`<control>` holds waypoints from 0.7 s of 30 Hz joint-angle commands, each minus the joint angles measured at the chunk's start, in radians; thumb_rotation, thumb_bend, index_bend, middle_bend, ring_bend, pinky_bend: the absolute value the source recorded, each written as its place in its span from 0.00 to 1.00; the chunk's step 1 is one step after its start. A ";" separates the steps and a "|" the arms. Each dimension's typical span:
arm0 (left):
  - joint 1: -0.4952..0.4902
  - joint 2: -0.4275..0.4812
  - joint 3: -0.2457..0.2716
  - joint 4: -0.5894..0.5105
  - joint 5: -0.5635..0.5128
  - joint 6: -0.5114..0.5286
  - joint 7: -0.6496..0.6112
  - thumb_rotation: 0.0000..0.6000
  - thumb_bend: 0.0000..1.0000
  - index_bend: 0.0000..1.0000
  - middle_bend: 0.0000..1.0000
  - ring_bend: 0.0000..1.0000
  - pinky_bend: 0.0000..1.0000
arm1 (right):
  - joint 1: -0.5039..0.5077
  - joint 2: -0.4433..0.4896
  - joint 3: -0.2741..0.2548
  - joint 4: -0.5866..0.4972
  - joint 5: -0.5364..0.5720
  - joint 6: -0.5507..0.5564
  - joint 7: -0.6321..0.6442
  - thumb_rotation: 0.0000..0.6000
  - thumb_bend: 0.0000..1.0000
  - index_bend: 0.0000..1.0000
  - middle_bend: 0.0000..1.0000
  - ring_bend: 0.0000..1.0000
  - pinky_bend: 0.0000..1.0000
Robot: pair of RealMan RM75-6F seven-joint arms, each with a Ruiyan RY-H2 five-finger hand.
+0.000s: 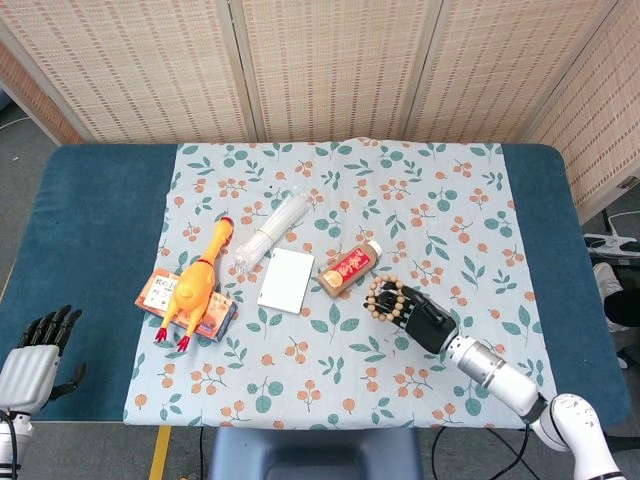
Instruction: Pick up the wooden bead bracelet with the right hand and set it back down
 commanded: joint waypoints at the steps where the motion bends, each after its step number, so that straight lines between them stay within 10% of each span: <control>1: -0.001 -0.001 0.000 0.001 -0.003 -0.003 0.001 1.00 0.42 0.00 0.00 0.00 0.09 | 0.009 0.002 -0.017 0.022 0.040 -0.018 -0.078 0.46 0.33 0.37 0.45 0.21 0.14; 6: -0.001 0.000 -0.001 0.002 -0.004 -0.004 0.000 1.00 0.42 0.00 0.00 0.00 0.09 | 0.016 0.011 -0.042 0.026 0.077 -0.031 -0.159 0.39 0.26 0.37 0.44 0.21 0.14; 13: -0.002 0.001 0.001 0.001 -0.004 -0.008 0.002 1.00 0.42 0.00 0.00 0.00 0.09 | 0.017 0.019 -0.076 0.029 0.115 -0.018 -0.236 0.37 0.55 0.44 0.44 0.21 0.14; 21: -0.003 0.002 0.000 -0.001 -0.006 -0.009 0.004 1.00 0.42 0.00 0.00 0.00 0.09 | 0.029 0.036 -0.097 0.029 0.160 -0.002 -0.266 0.37 0.67 0.47 0.44 0.21 0.14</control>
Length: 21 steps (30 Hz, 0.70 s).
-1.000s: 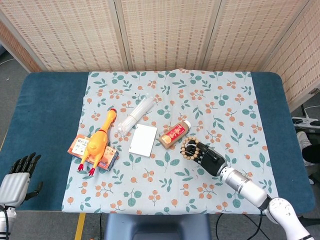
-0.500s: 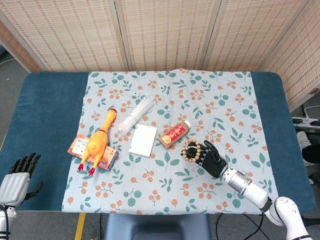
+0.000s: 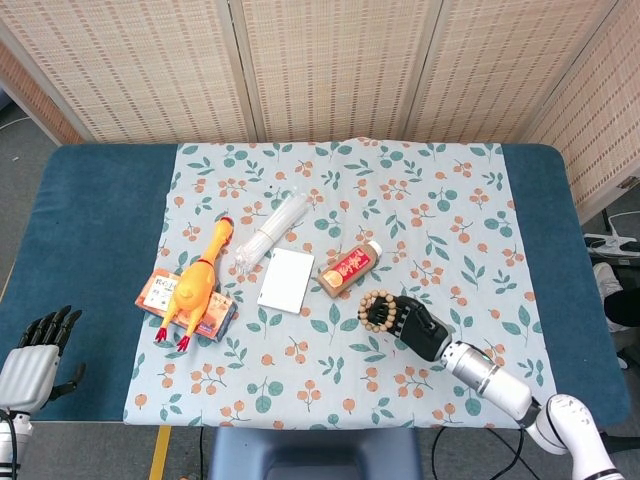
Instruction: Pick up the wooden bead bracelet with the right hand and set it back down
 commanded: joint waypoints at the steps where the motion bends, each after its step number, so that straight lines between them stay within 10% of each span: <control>1: 0.000 0.000 0.000 0.000 0.000 0.000 0.001 1.00 0.42 0.00 0.00 0.00 0.09 | 0.005 0.007 -0.006 0.000 0.016 0.009 -0.008 0.37 0.68 0.49 0.44 0.21 0.14; 14: 0.000 0.000 0.001 -0.002 0.003 0.001 0.002 1.00 0.42 0.00 0.00 0.00 0.09 | 0.014 0.028 -0.019 0.010 0.063 0.025 -0.008 0.54 0.76 0.56 0.44 0.22 0.14; 21: -0.001 0.000 0.001 -0.003 0.003 -0.001 0.003 1.00 0.42 0.00 0.00 0.00 0.09 | 0.026 0.047 -0.023 0.015 0.078 0.032 -0.005 0.82 1.00 0.58 0.45 0.22 0.14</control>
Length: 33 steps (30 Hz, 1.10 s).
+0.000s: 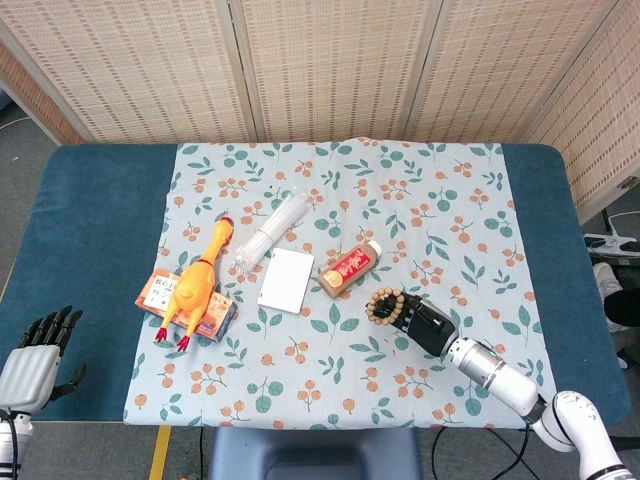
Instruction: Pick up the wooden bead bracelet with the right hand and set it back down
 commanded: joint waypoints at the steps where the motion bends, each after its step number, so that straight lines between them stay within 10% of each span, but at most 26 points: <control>1: 0.000 -0.001 0.000 0.000 -0.001 0.000 0.001 1.00 0.42 0.00 0.00 0.00 0.09 | 0.004 0.006 -0.002 0.000 0.005 -0.002 0.000 0.87 1.00 0.58 0.45 0.22 0.15; 5: 0.000 -0.001 -0.001 0.000 -0.002 0.001 0.001 1.00 0.42 0.00 0.00 0.00 0.09 | 0.006 0.012 -0.008 -0.003 0.002 0.001 -0.014 0.90 1.00 0.57 0.45 0.22 0.15; 8: 0.000 -0.001 -0.001 0.000 0.000 0.002 0.001 1.00 0.42 0.00 0.00 0.00 0.09 | -0.006 0.005 -0.011 -0.017 -0.013 0.031 -0.052 0.68 0.99 0.54 0.45 0.22 0.15; 13: 0.000 0.000 -0.001 0.001 -0.002 0.000 0.001 1.00 0.42 0.00 0.00 0.00 0.09 | -0.017 -0.002 -0.020 -0.033 -0.037 0.060 -0.096 0.44 0.50 0.48 0.45 0.22 0.15; 16: -0.001 -0.001 -0.001 0.001 -0.003 -0.002 0.001 1.00 0.42 0.00 0.00 0.00 0.09 | -0.017 0.001 -0.025 -0.037 -0.046 0.059 -0.110 0.39 0.40 0.46 0.45 0.22 0.15; 27: -0.001 -0.001 -0.001 0.002 -0.005 -0.003 0.001 1.00 0.42 0.00 0.00 0.00 0.09 | -0.011 0.005 -0.030 -0.033 -0.037 0.058 -0.113 0.37 0.35 0.50 0.45 0.22 0.15; 33: -0.002 0.000 -0.001 0.002 -0.005 -0.005 0.001 1.00 0.42 0.00 0.00 0.00 0.09 | -0.025 -0.008 -0.021 -0.036 -0.028 0.076 -0.119 0.54 0.55 0.70 0.45 0.25 0.15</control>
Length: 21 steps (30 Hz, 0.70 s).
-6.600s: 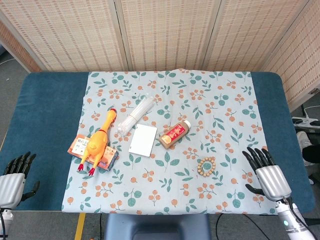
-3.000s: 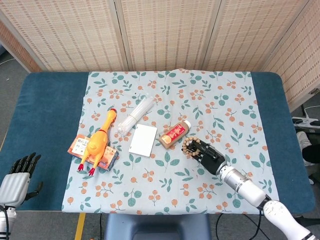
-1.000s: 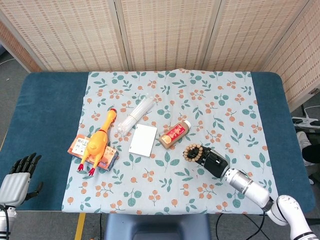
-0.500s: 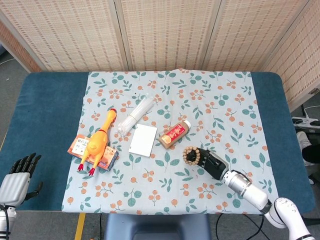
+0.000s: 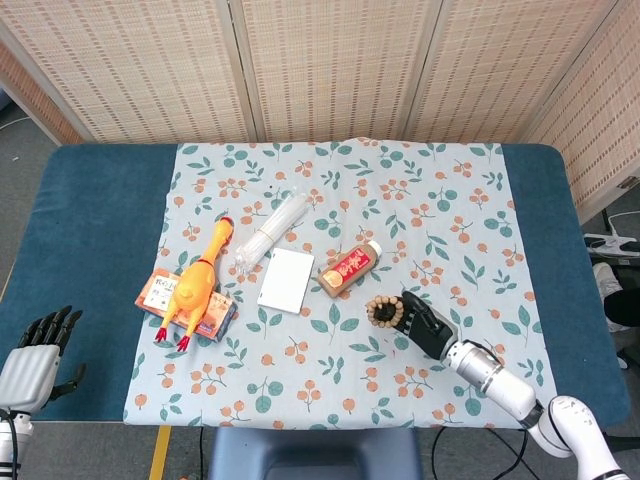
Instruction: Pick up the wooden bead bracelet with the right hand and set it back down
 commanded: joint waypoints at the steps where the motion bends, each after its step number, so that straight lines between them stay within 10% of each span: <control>1: 0.000 0.000 0.000 0.000 0.000 0.000 0.000 1.00 0.42 0.00 0.00 0.00 0.09 | -0.003 -0.002 0.000 0.001 0.001 0.003 -0.001 0.55 0.58 0.70 0.45 0.25 0.15; 11: 0.000 0.000 0.000 0.000 0.002 0.003 0.000 1.00 0.42 0.00 0.00 0.00 0.09 | 0.000 0.007 0.003 0.001 0.001 0.008 0.009 0.60 0.78 0.70 0.45 0.25 0.16; 14: 0.001 0.000 0.001 -0.001 0.003 0.002 0.000 1.00 0.43 0.00 0.00 0.00 0.09 | 0.002 0.012 0.000 0.004 0.002 0.002 0.016 0.70 0.98 0.68 0.45 0.25 0.16; 21: 0.001 0.000 0.001 -0.001 0.003 0.004 0.000 1.00 0.43 0.00 0.00 0.00 0.09 | 0.008 0.017 0.002 0.008 0.009 -0.011 0.024 0.98 1.00 0.61 0.45 0.25 0.17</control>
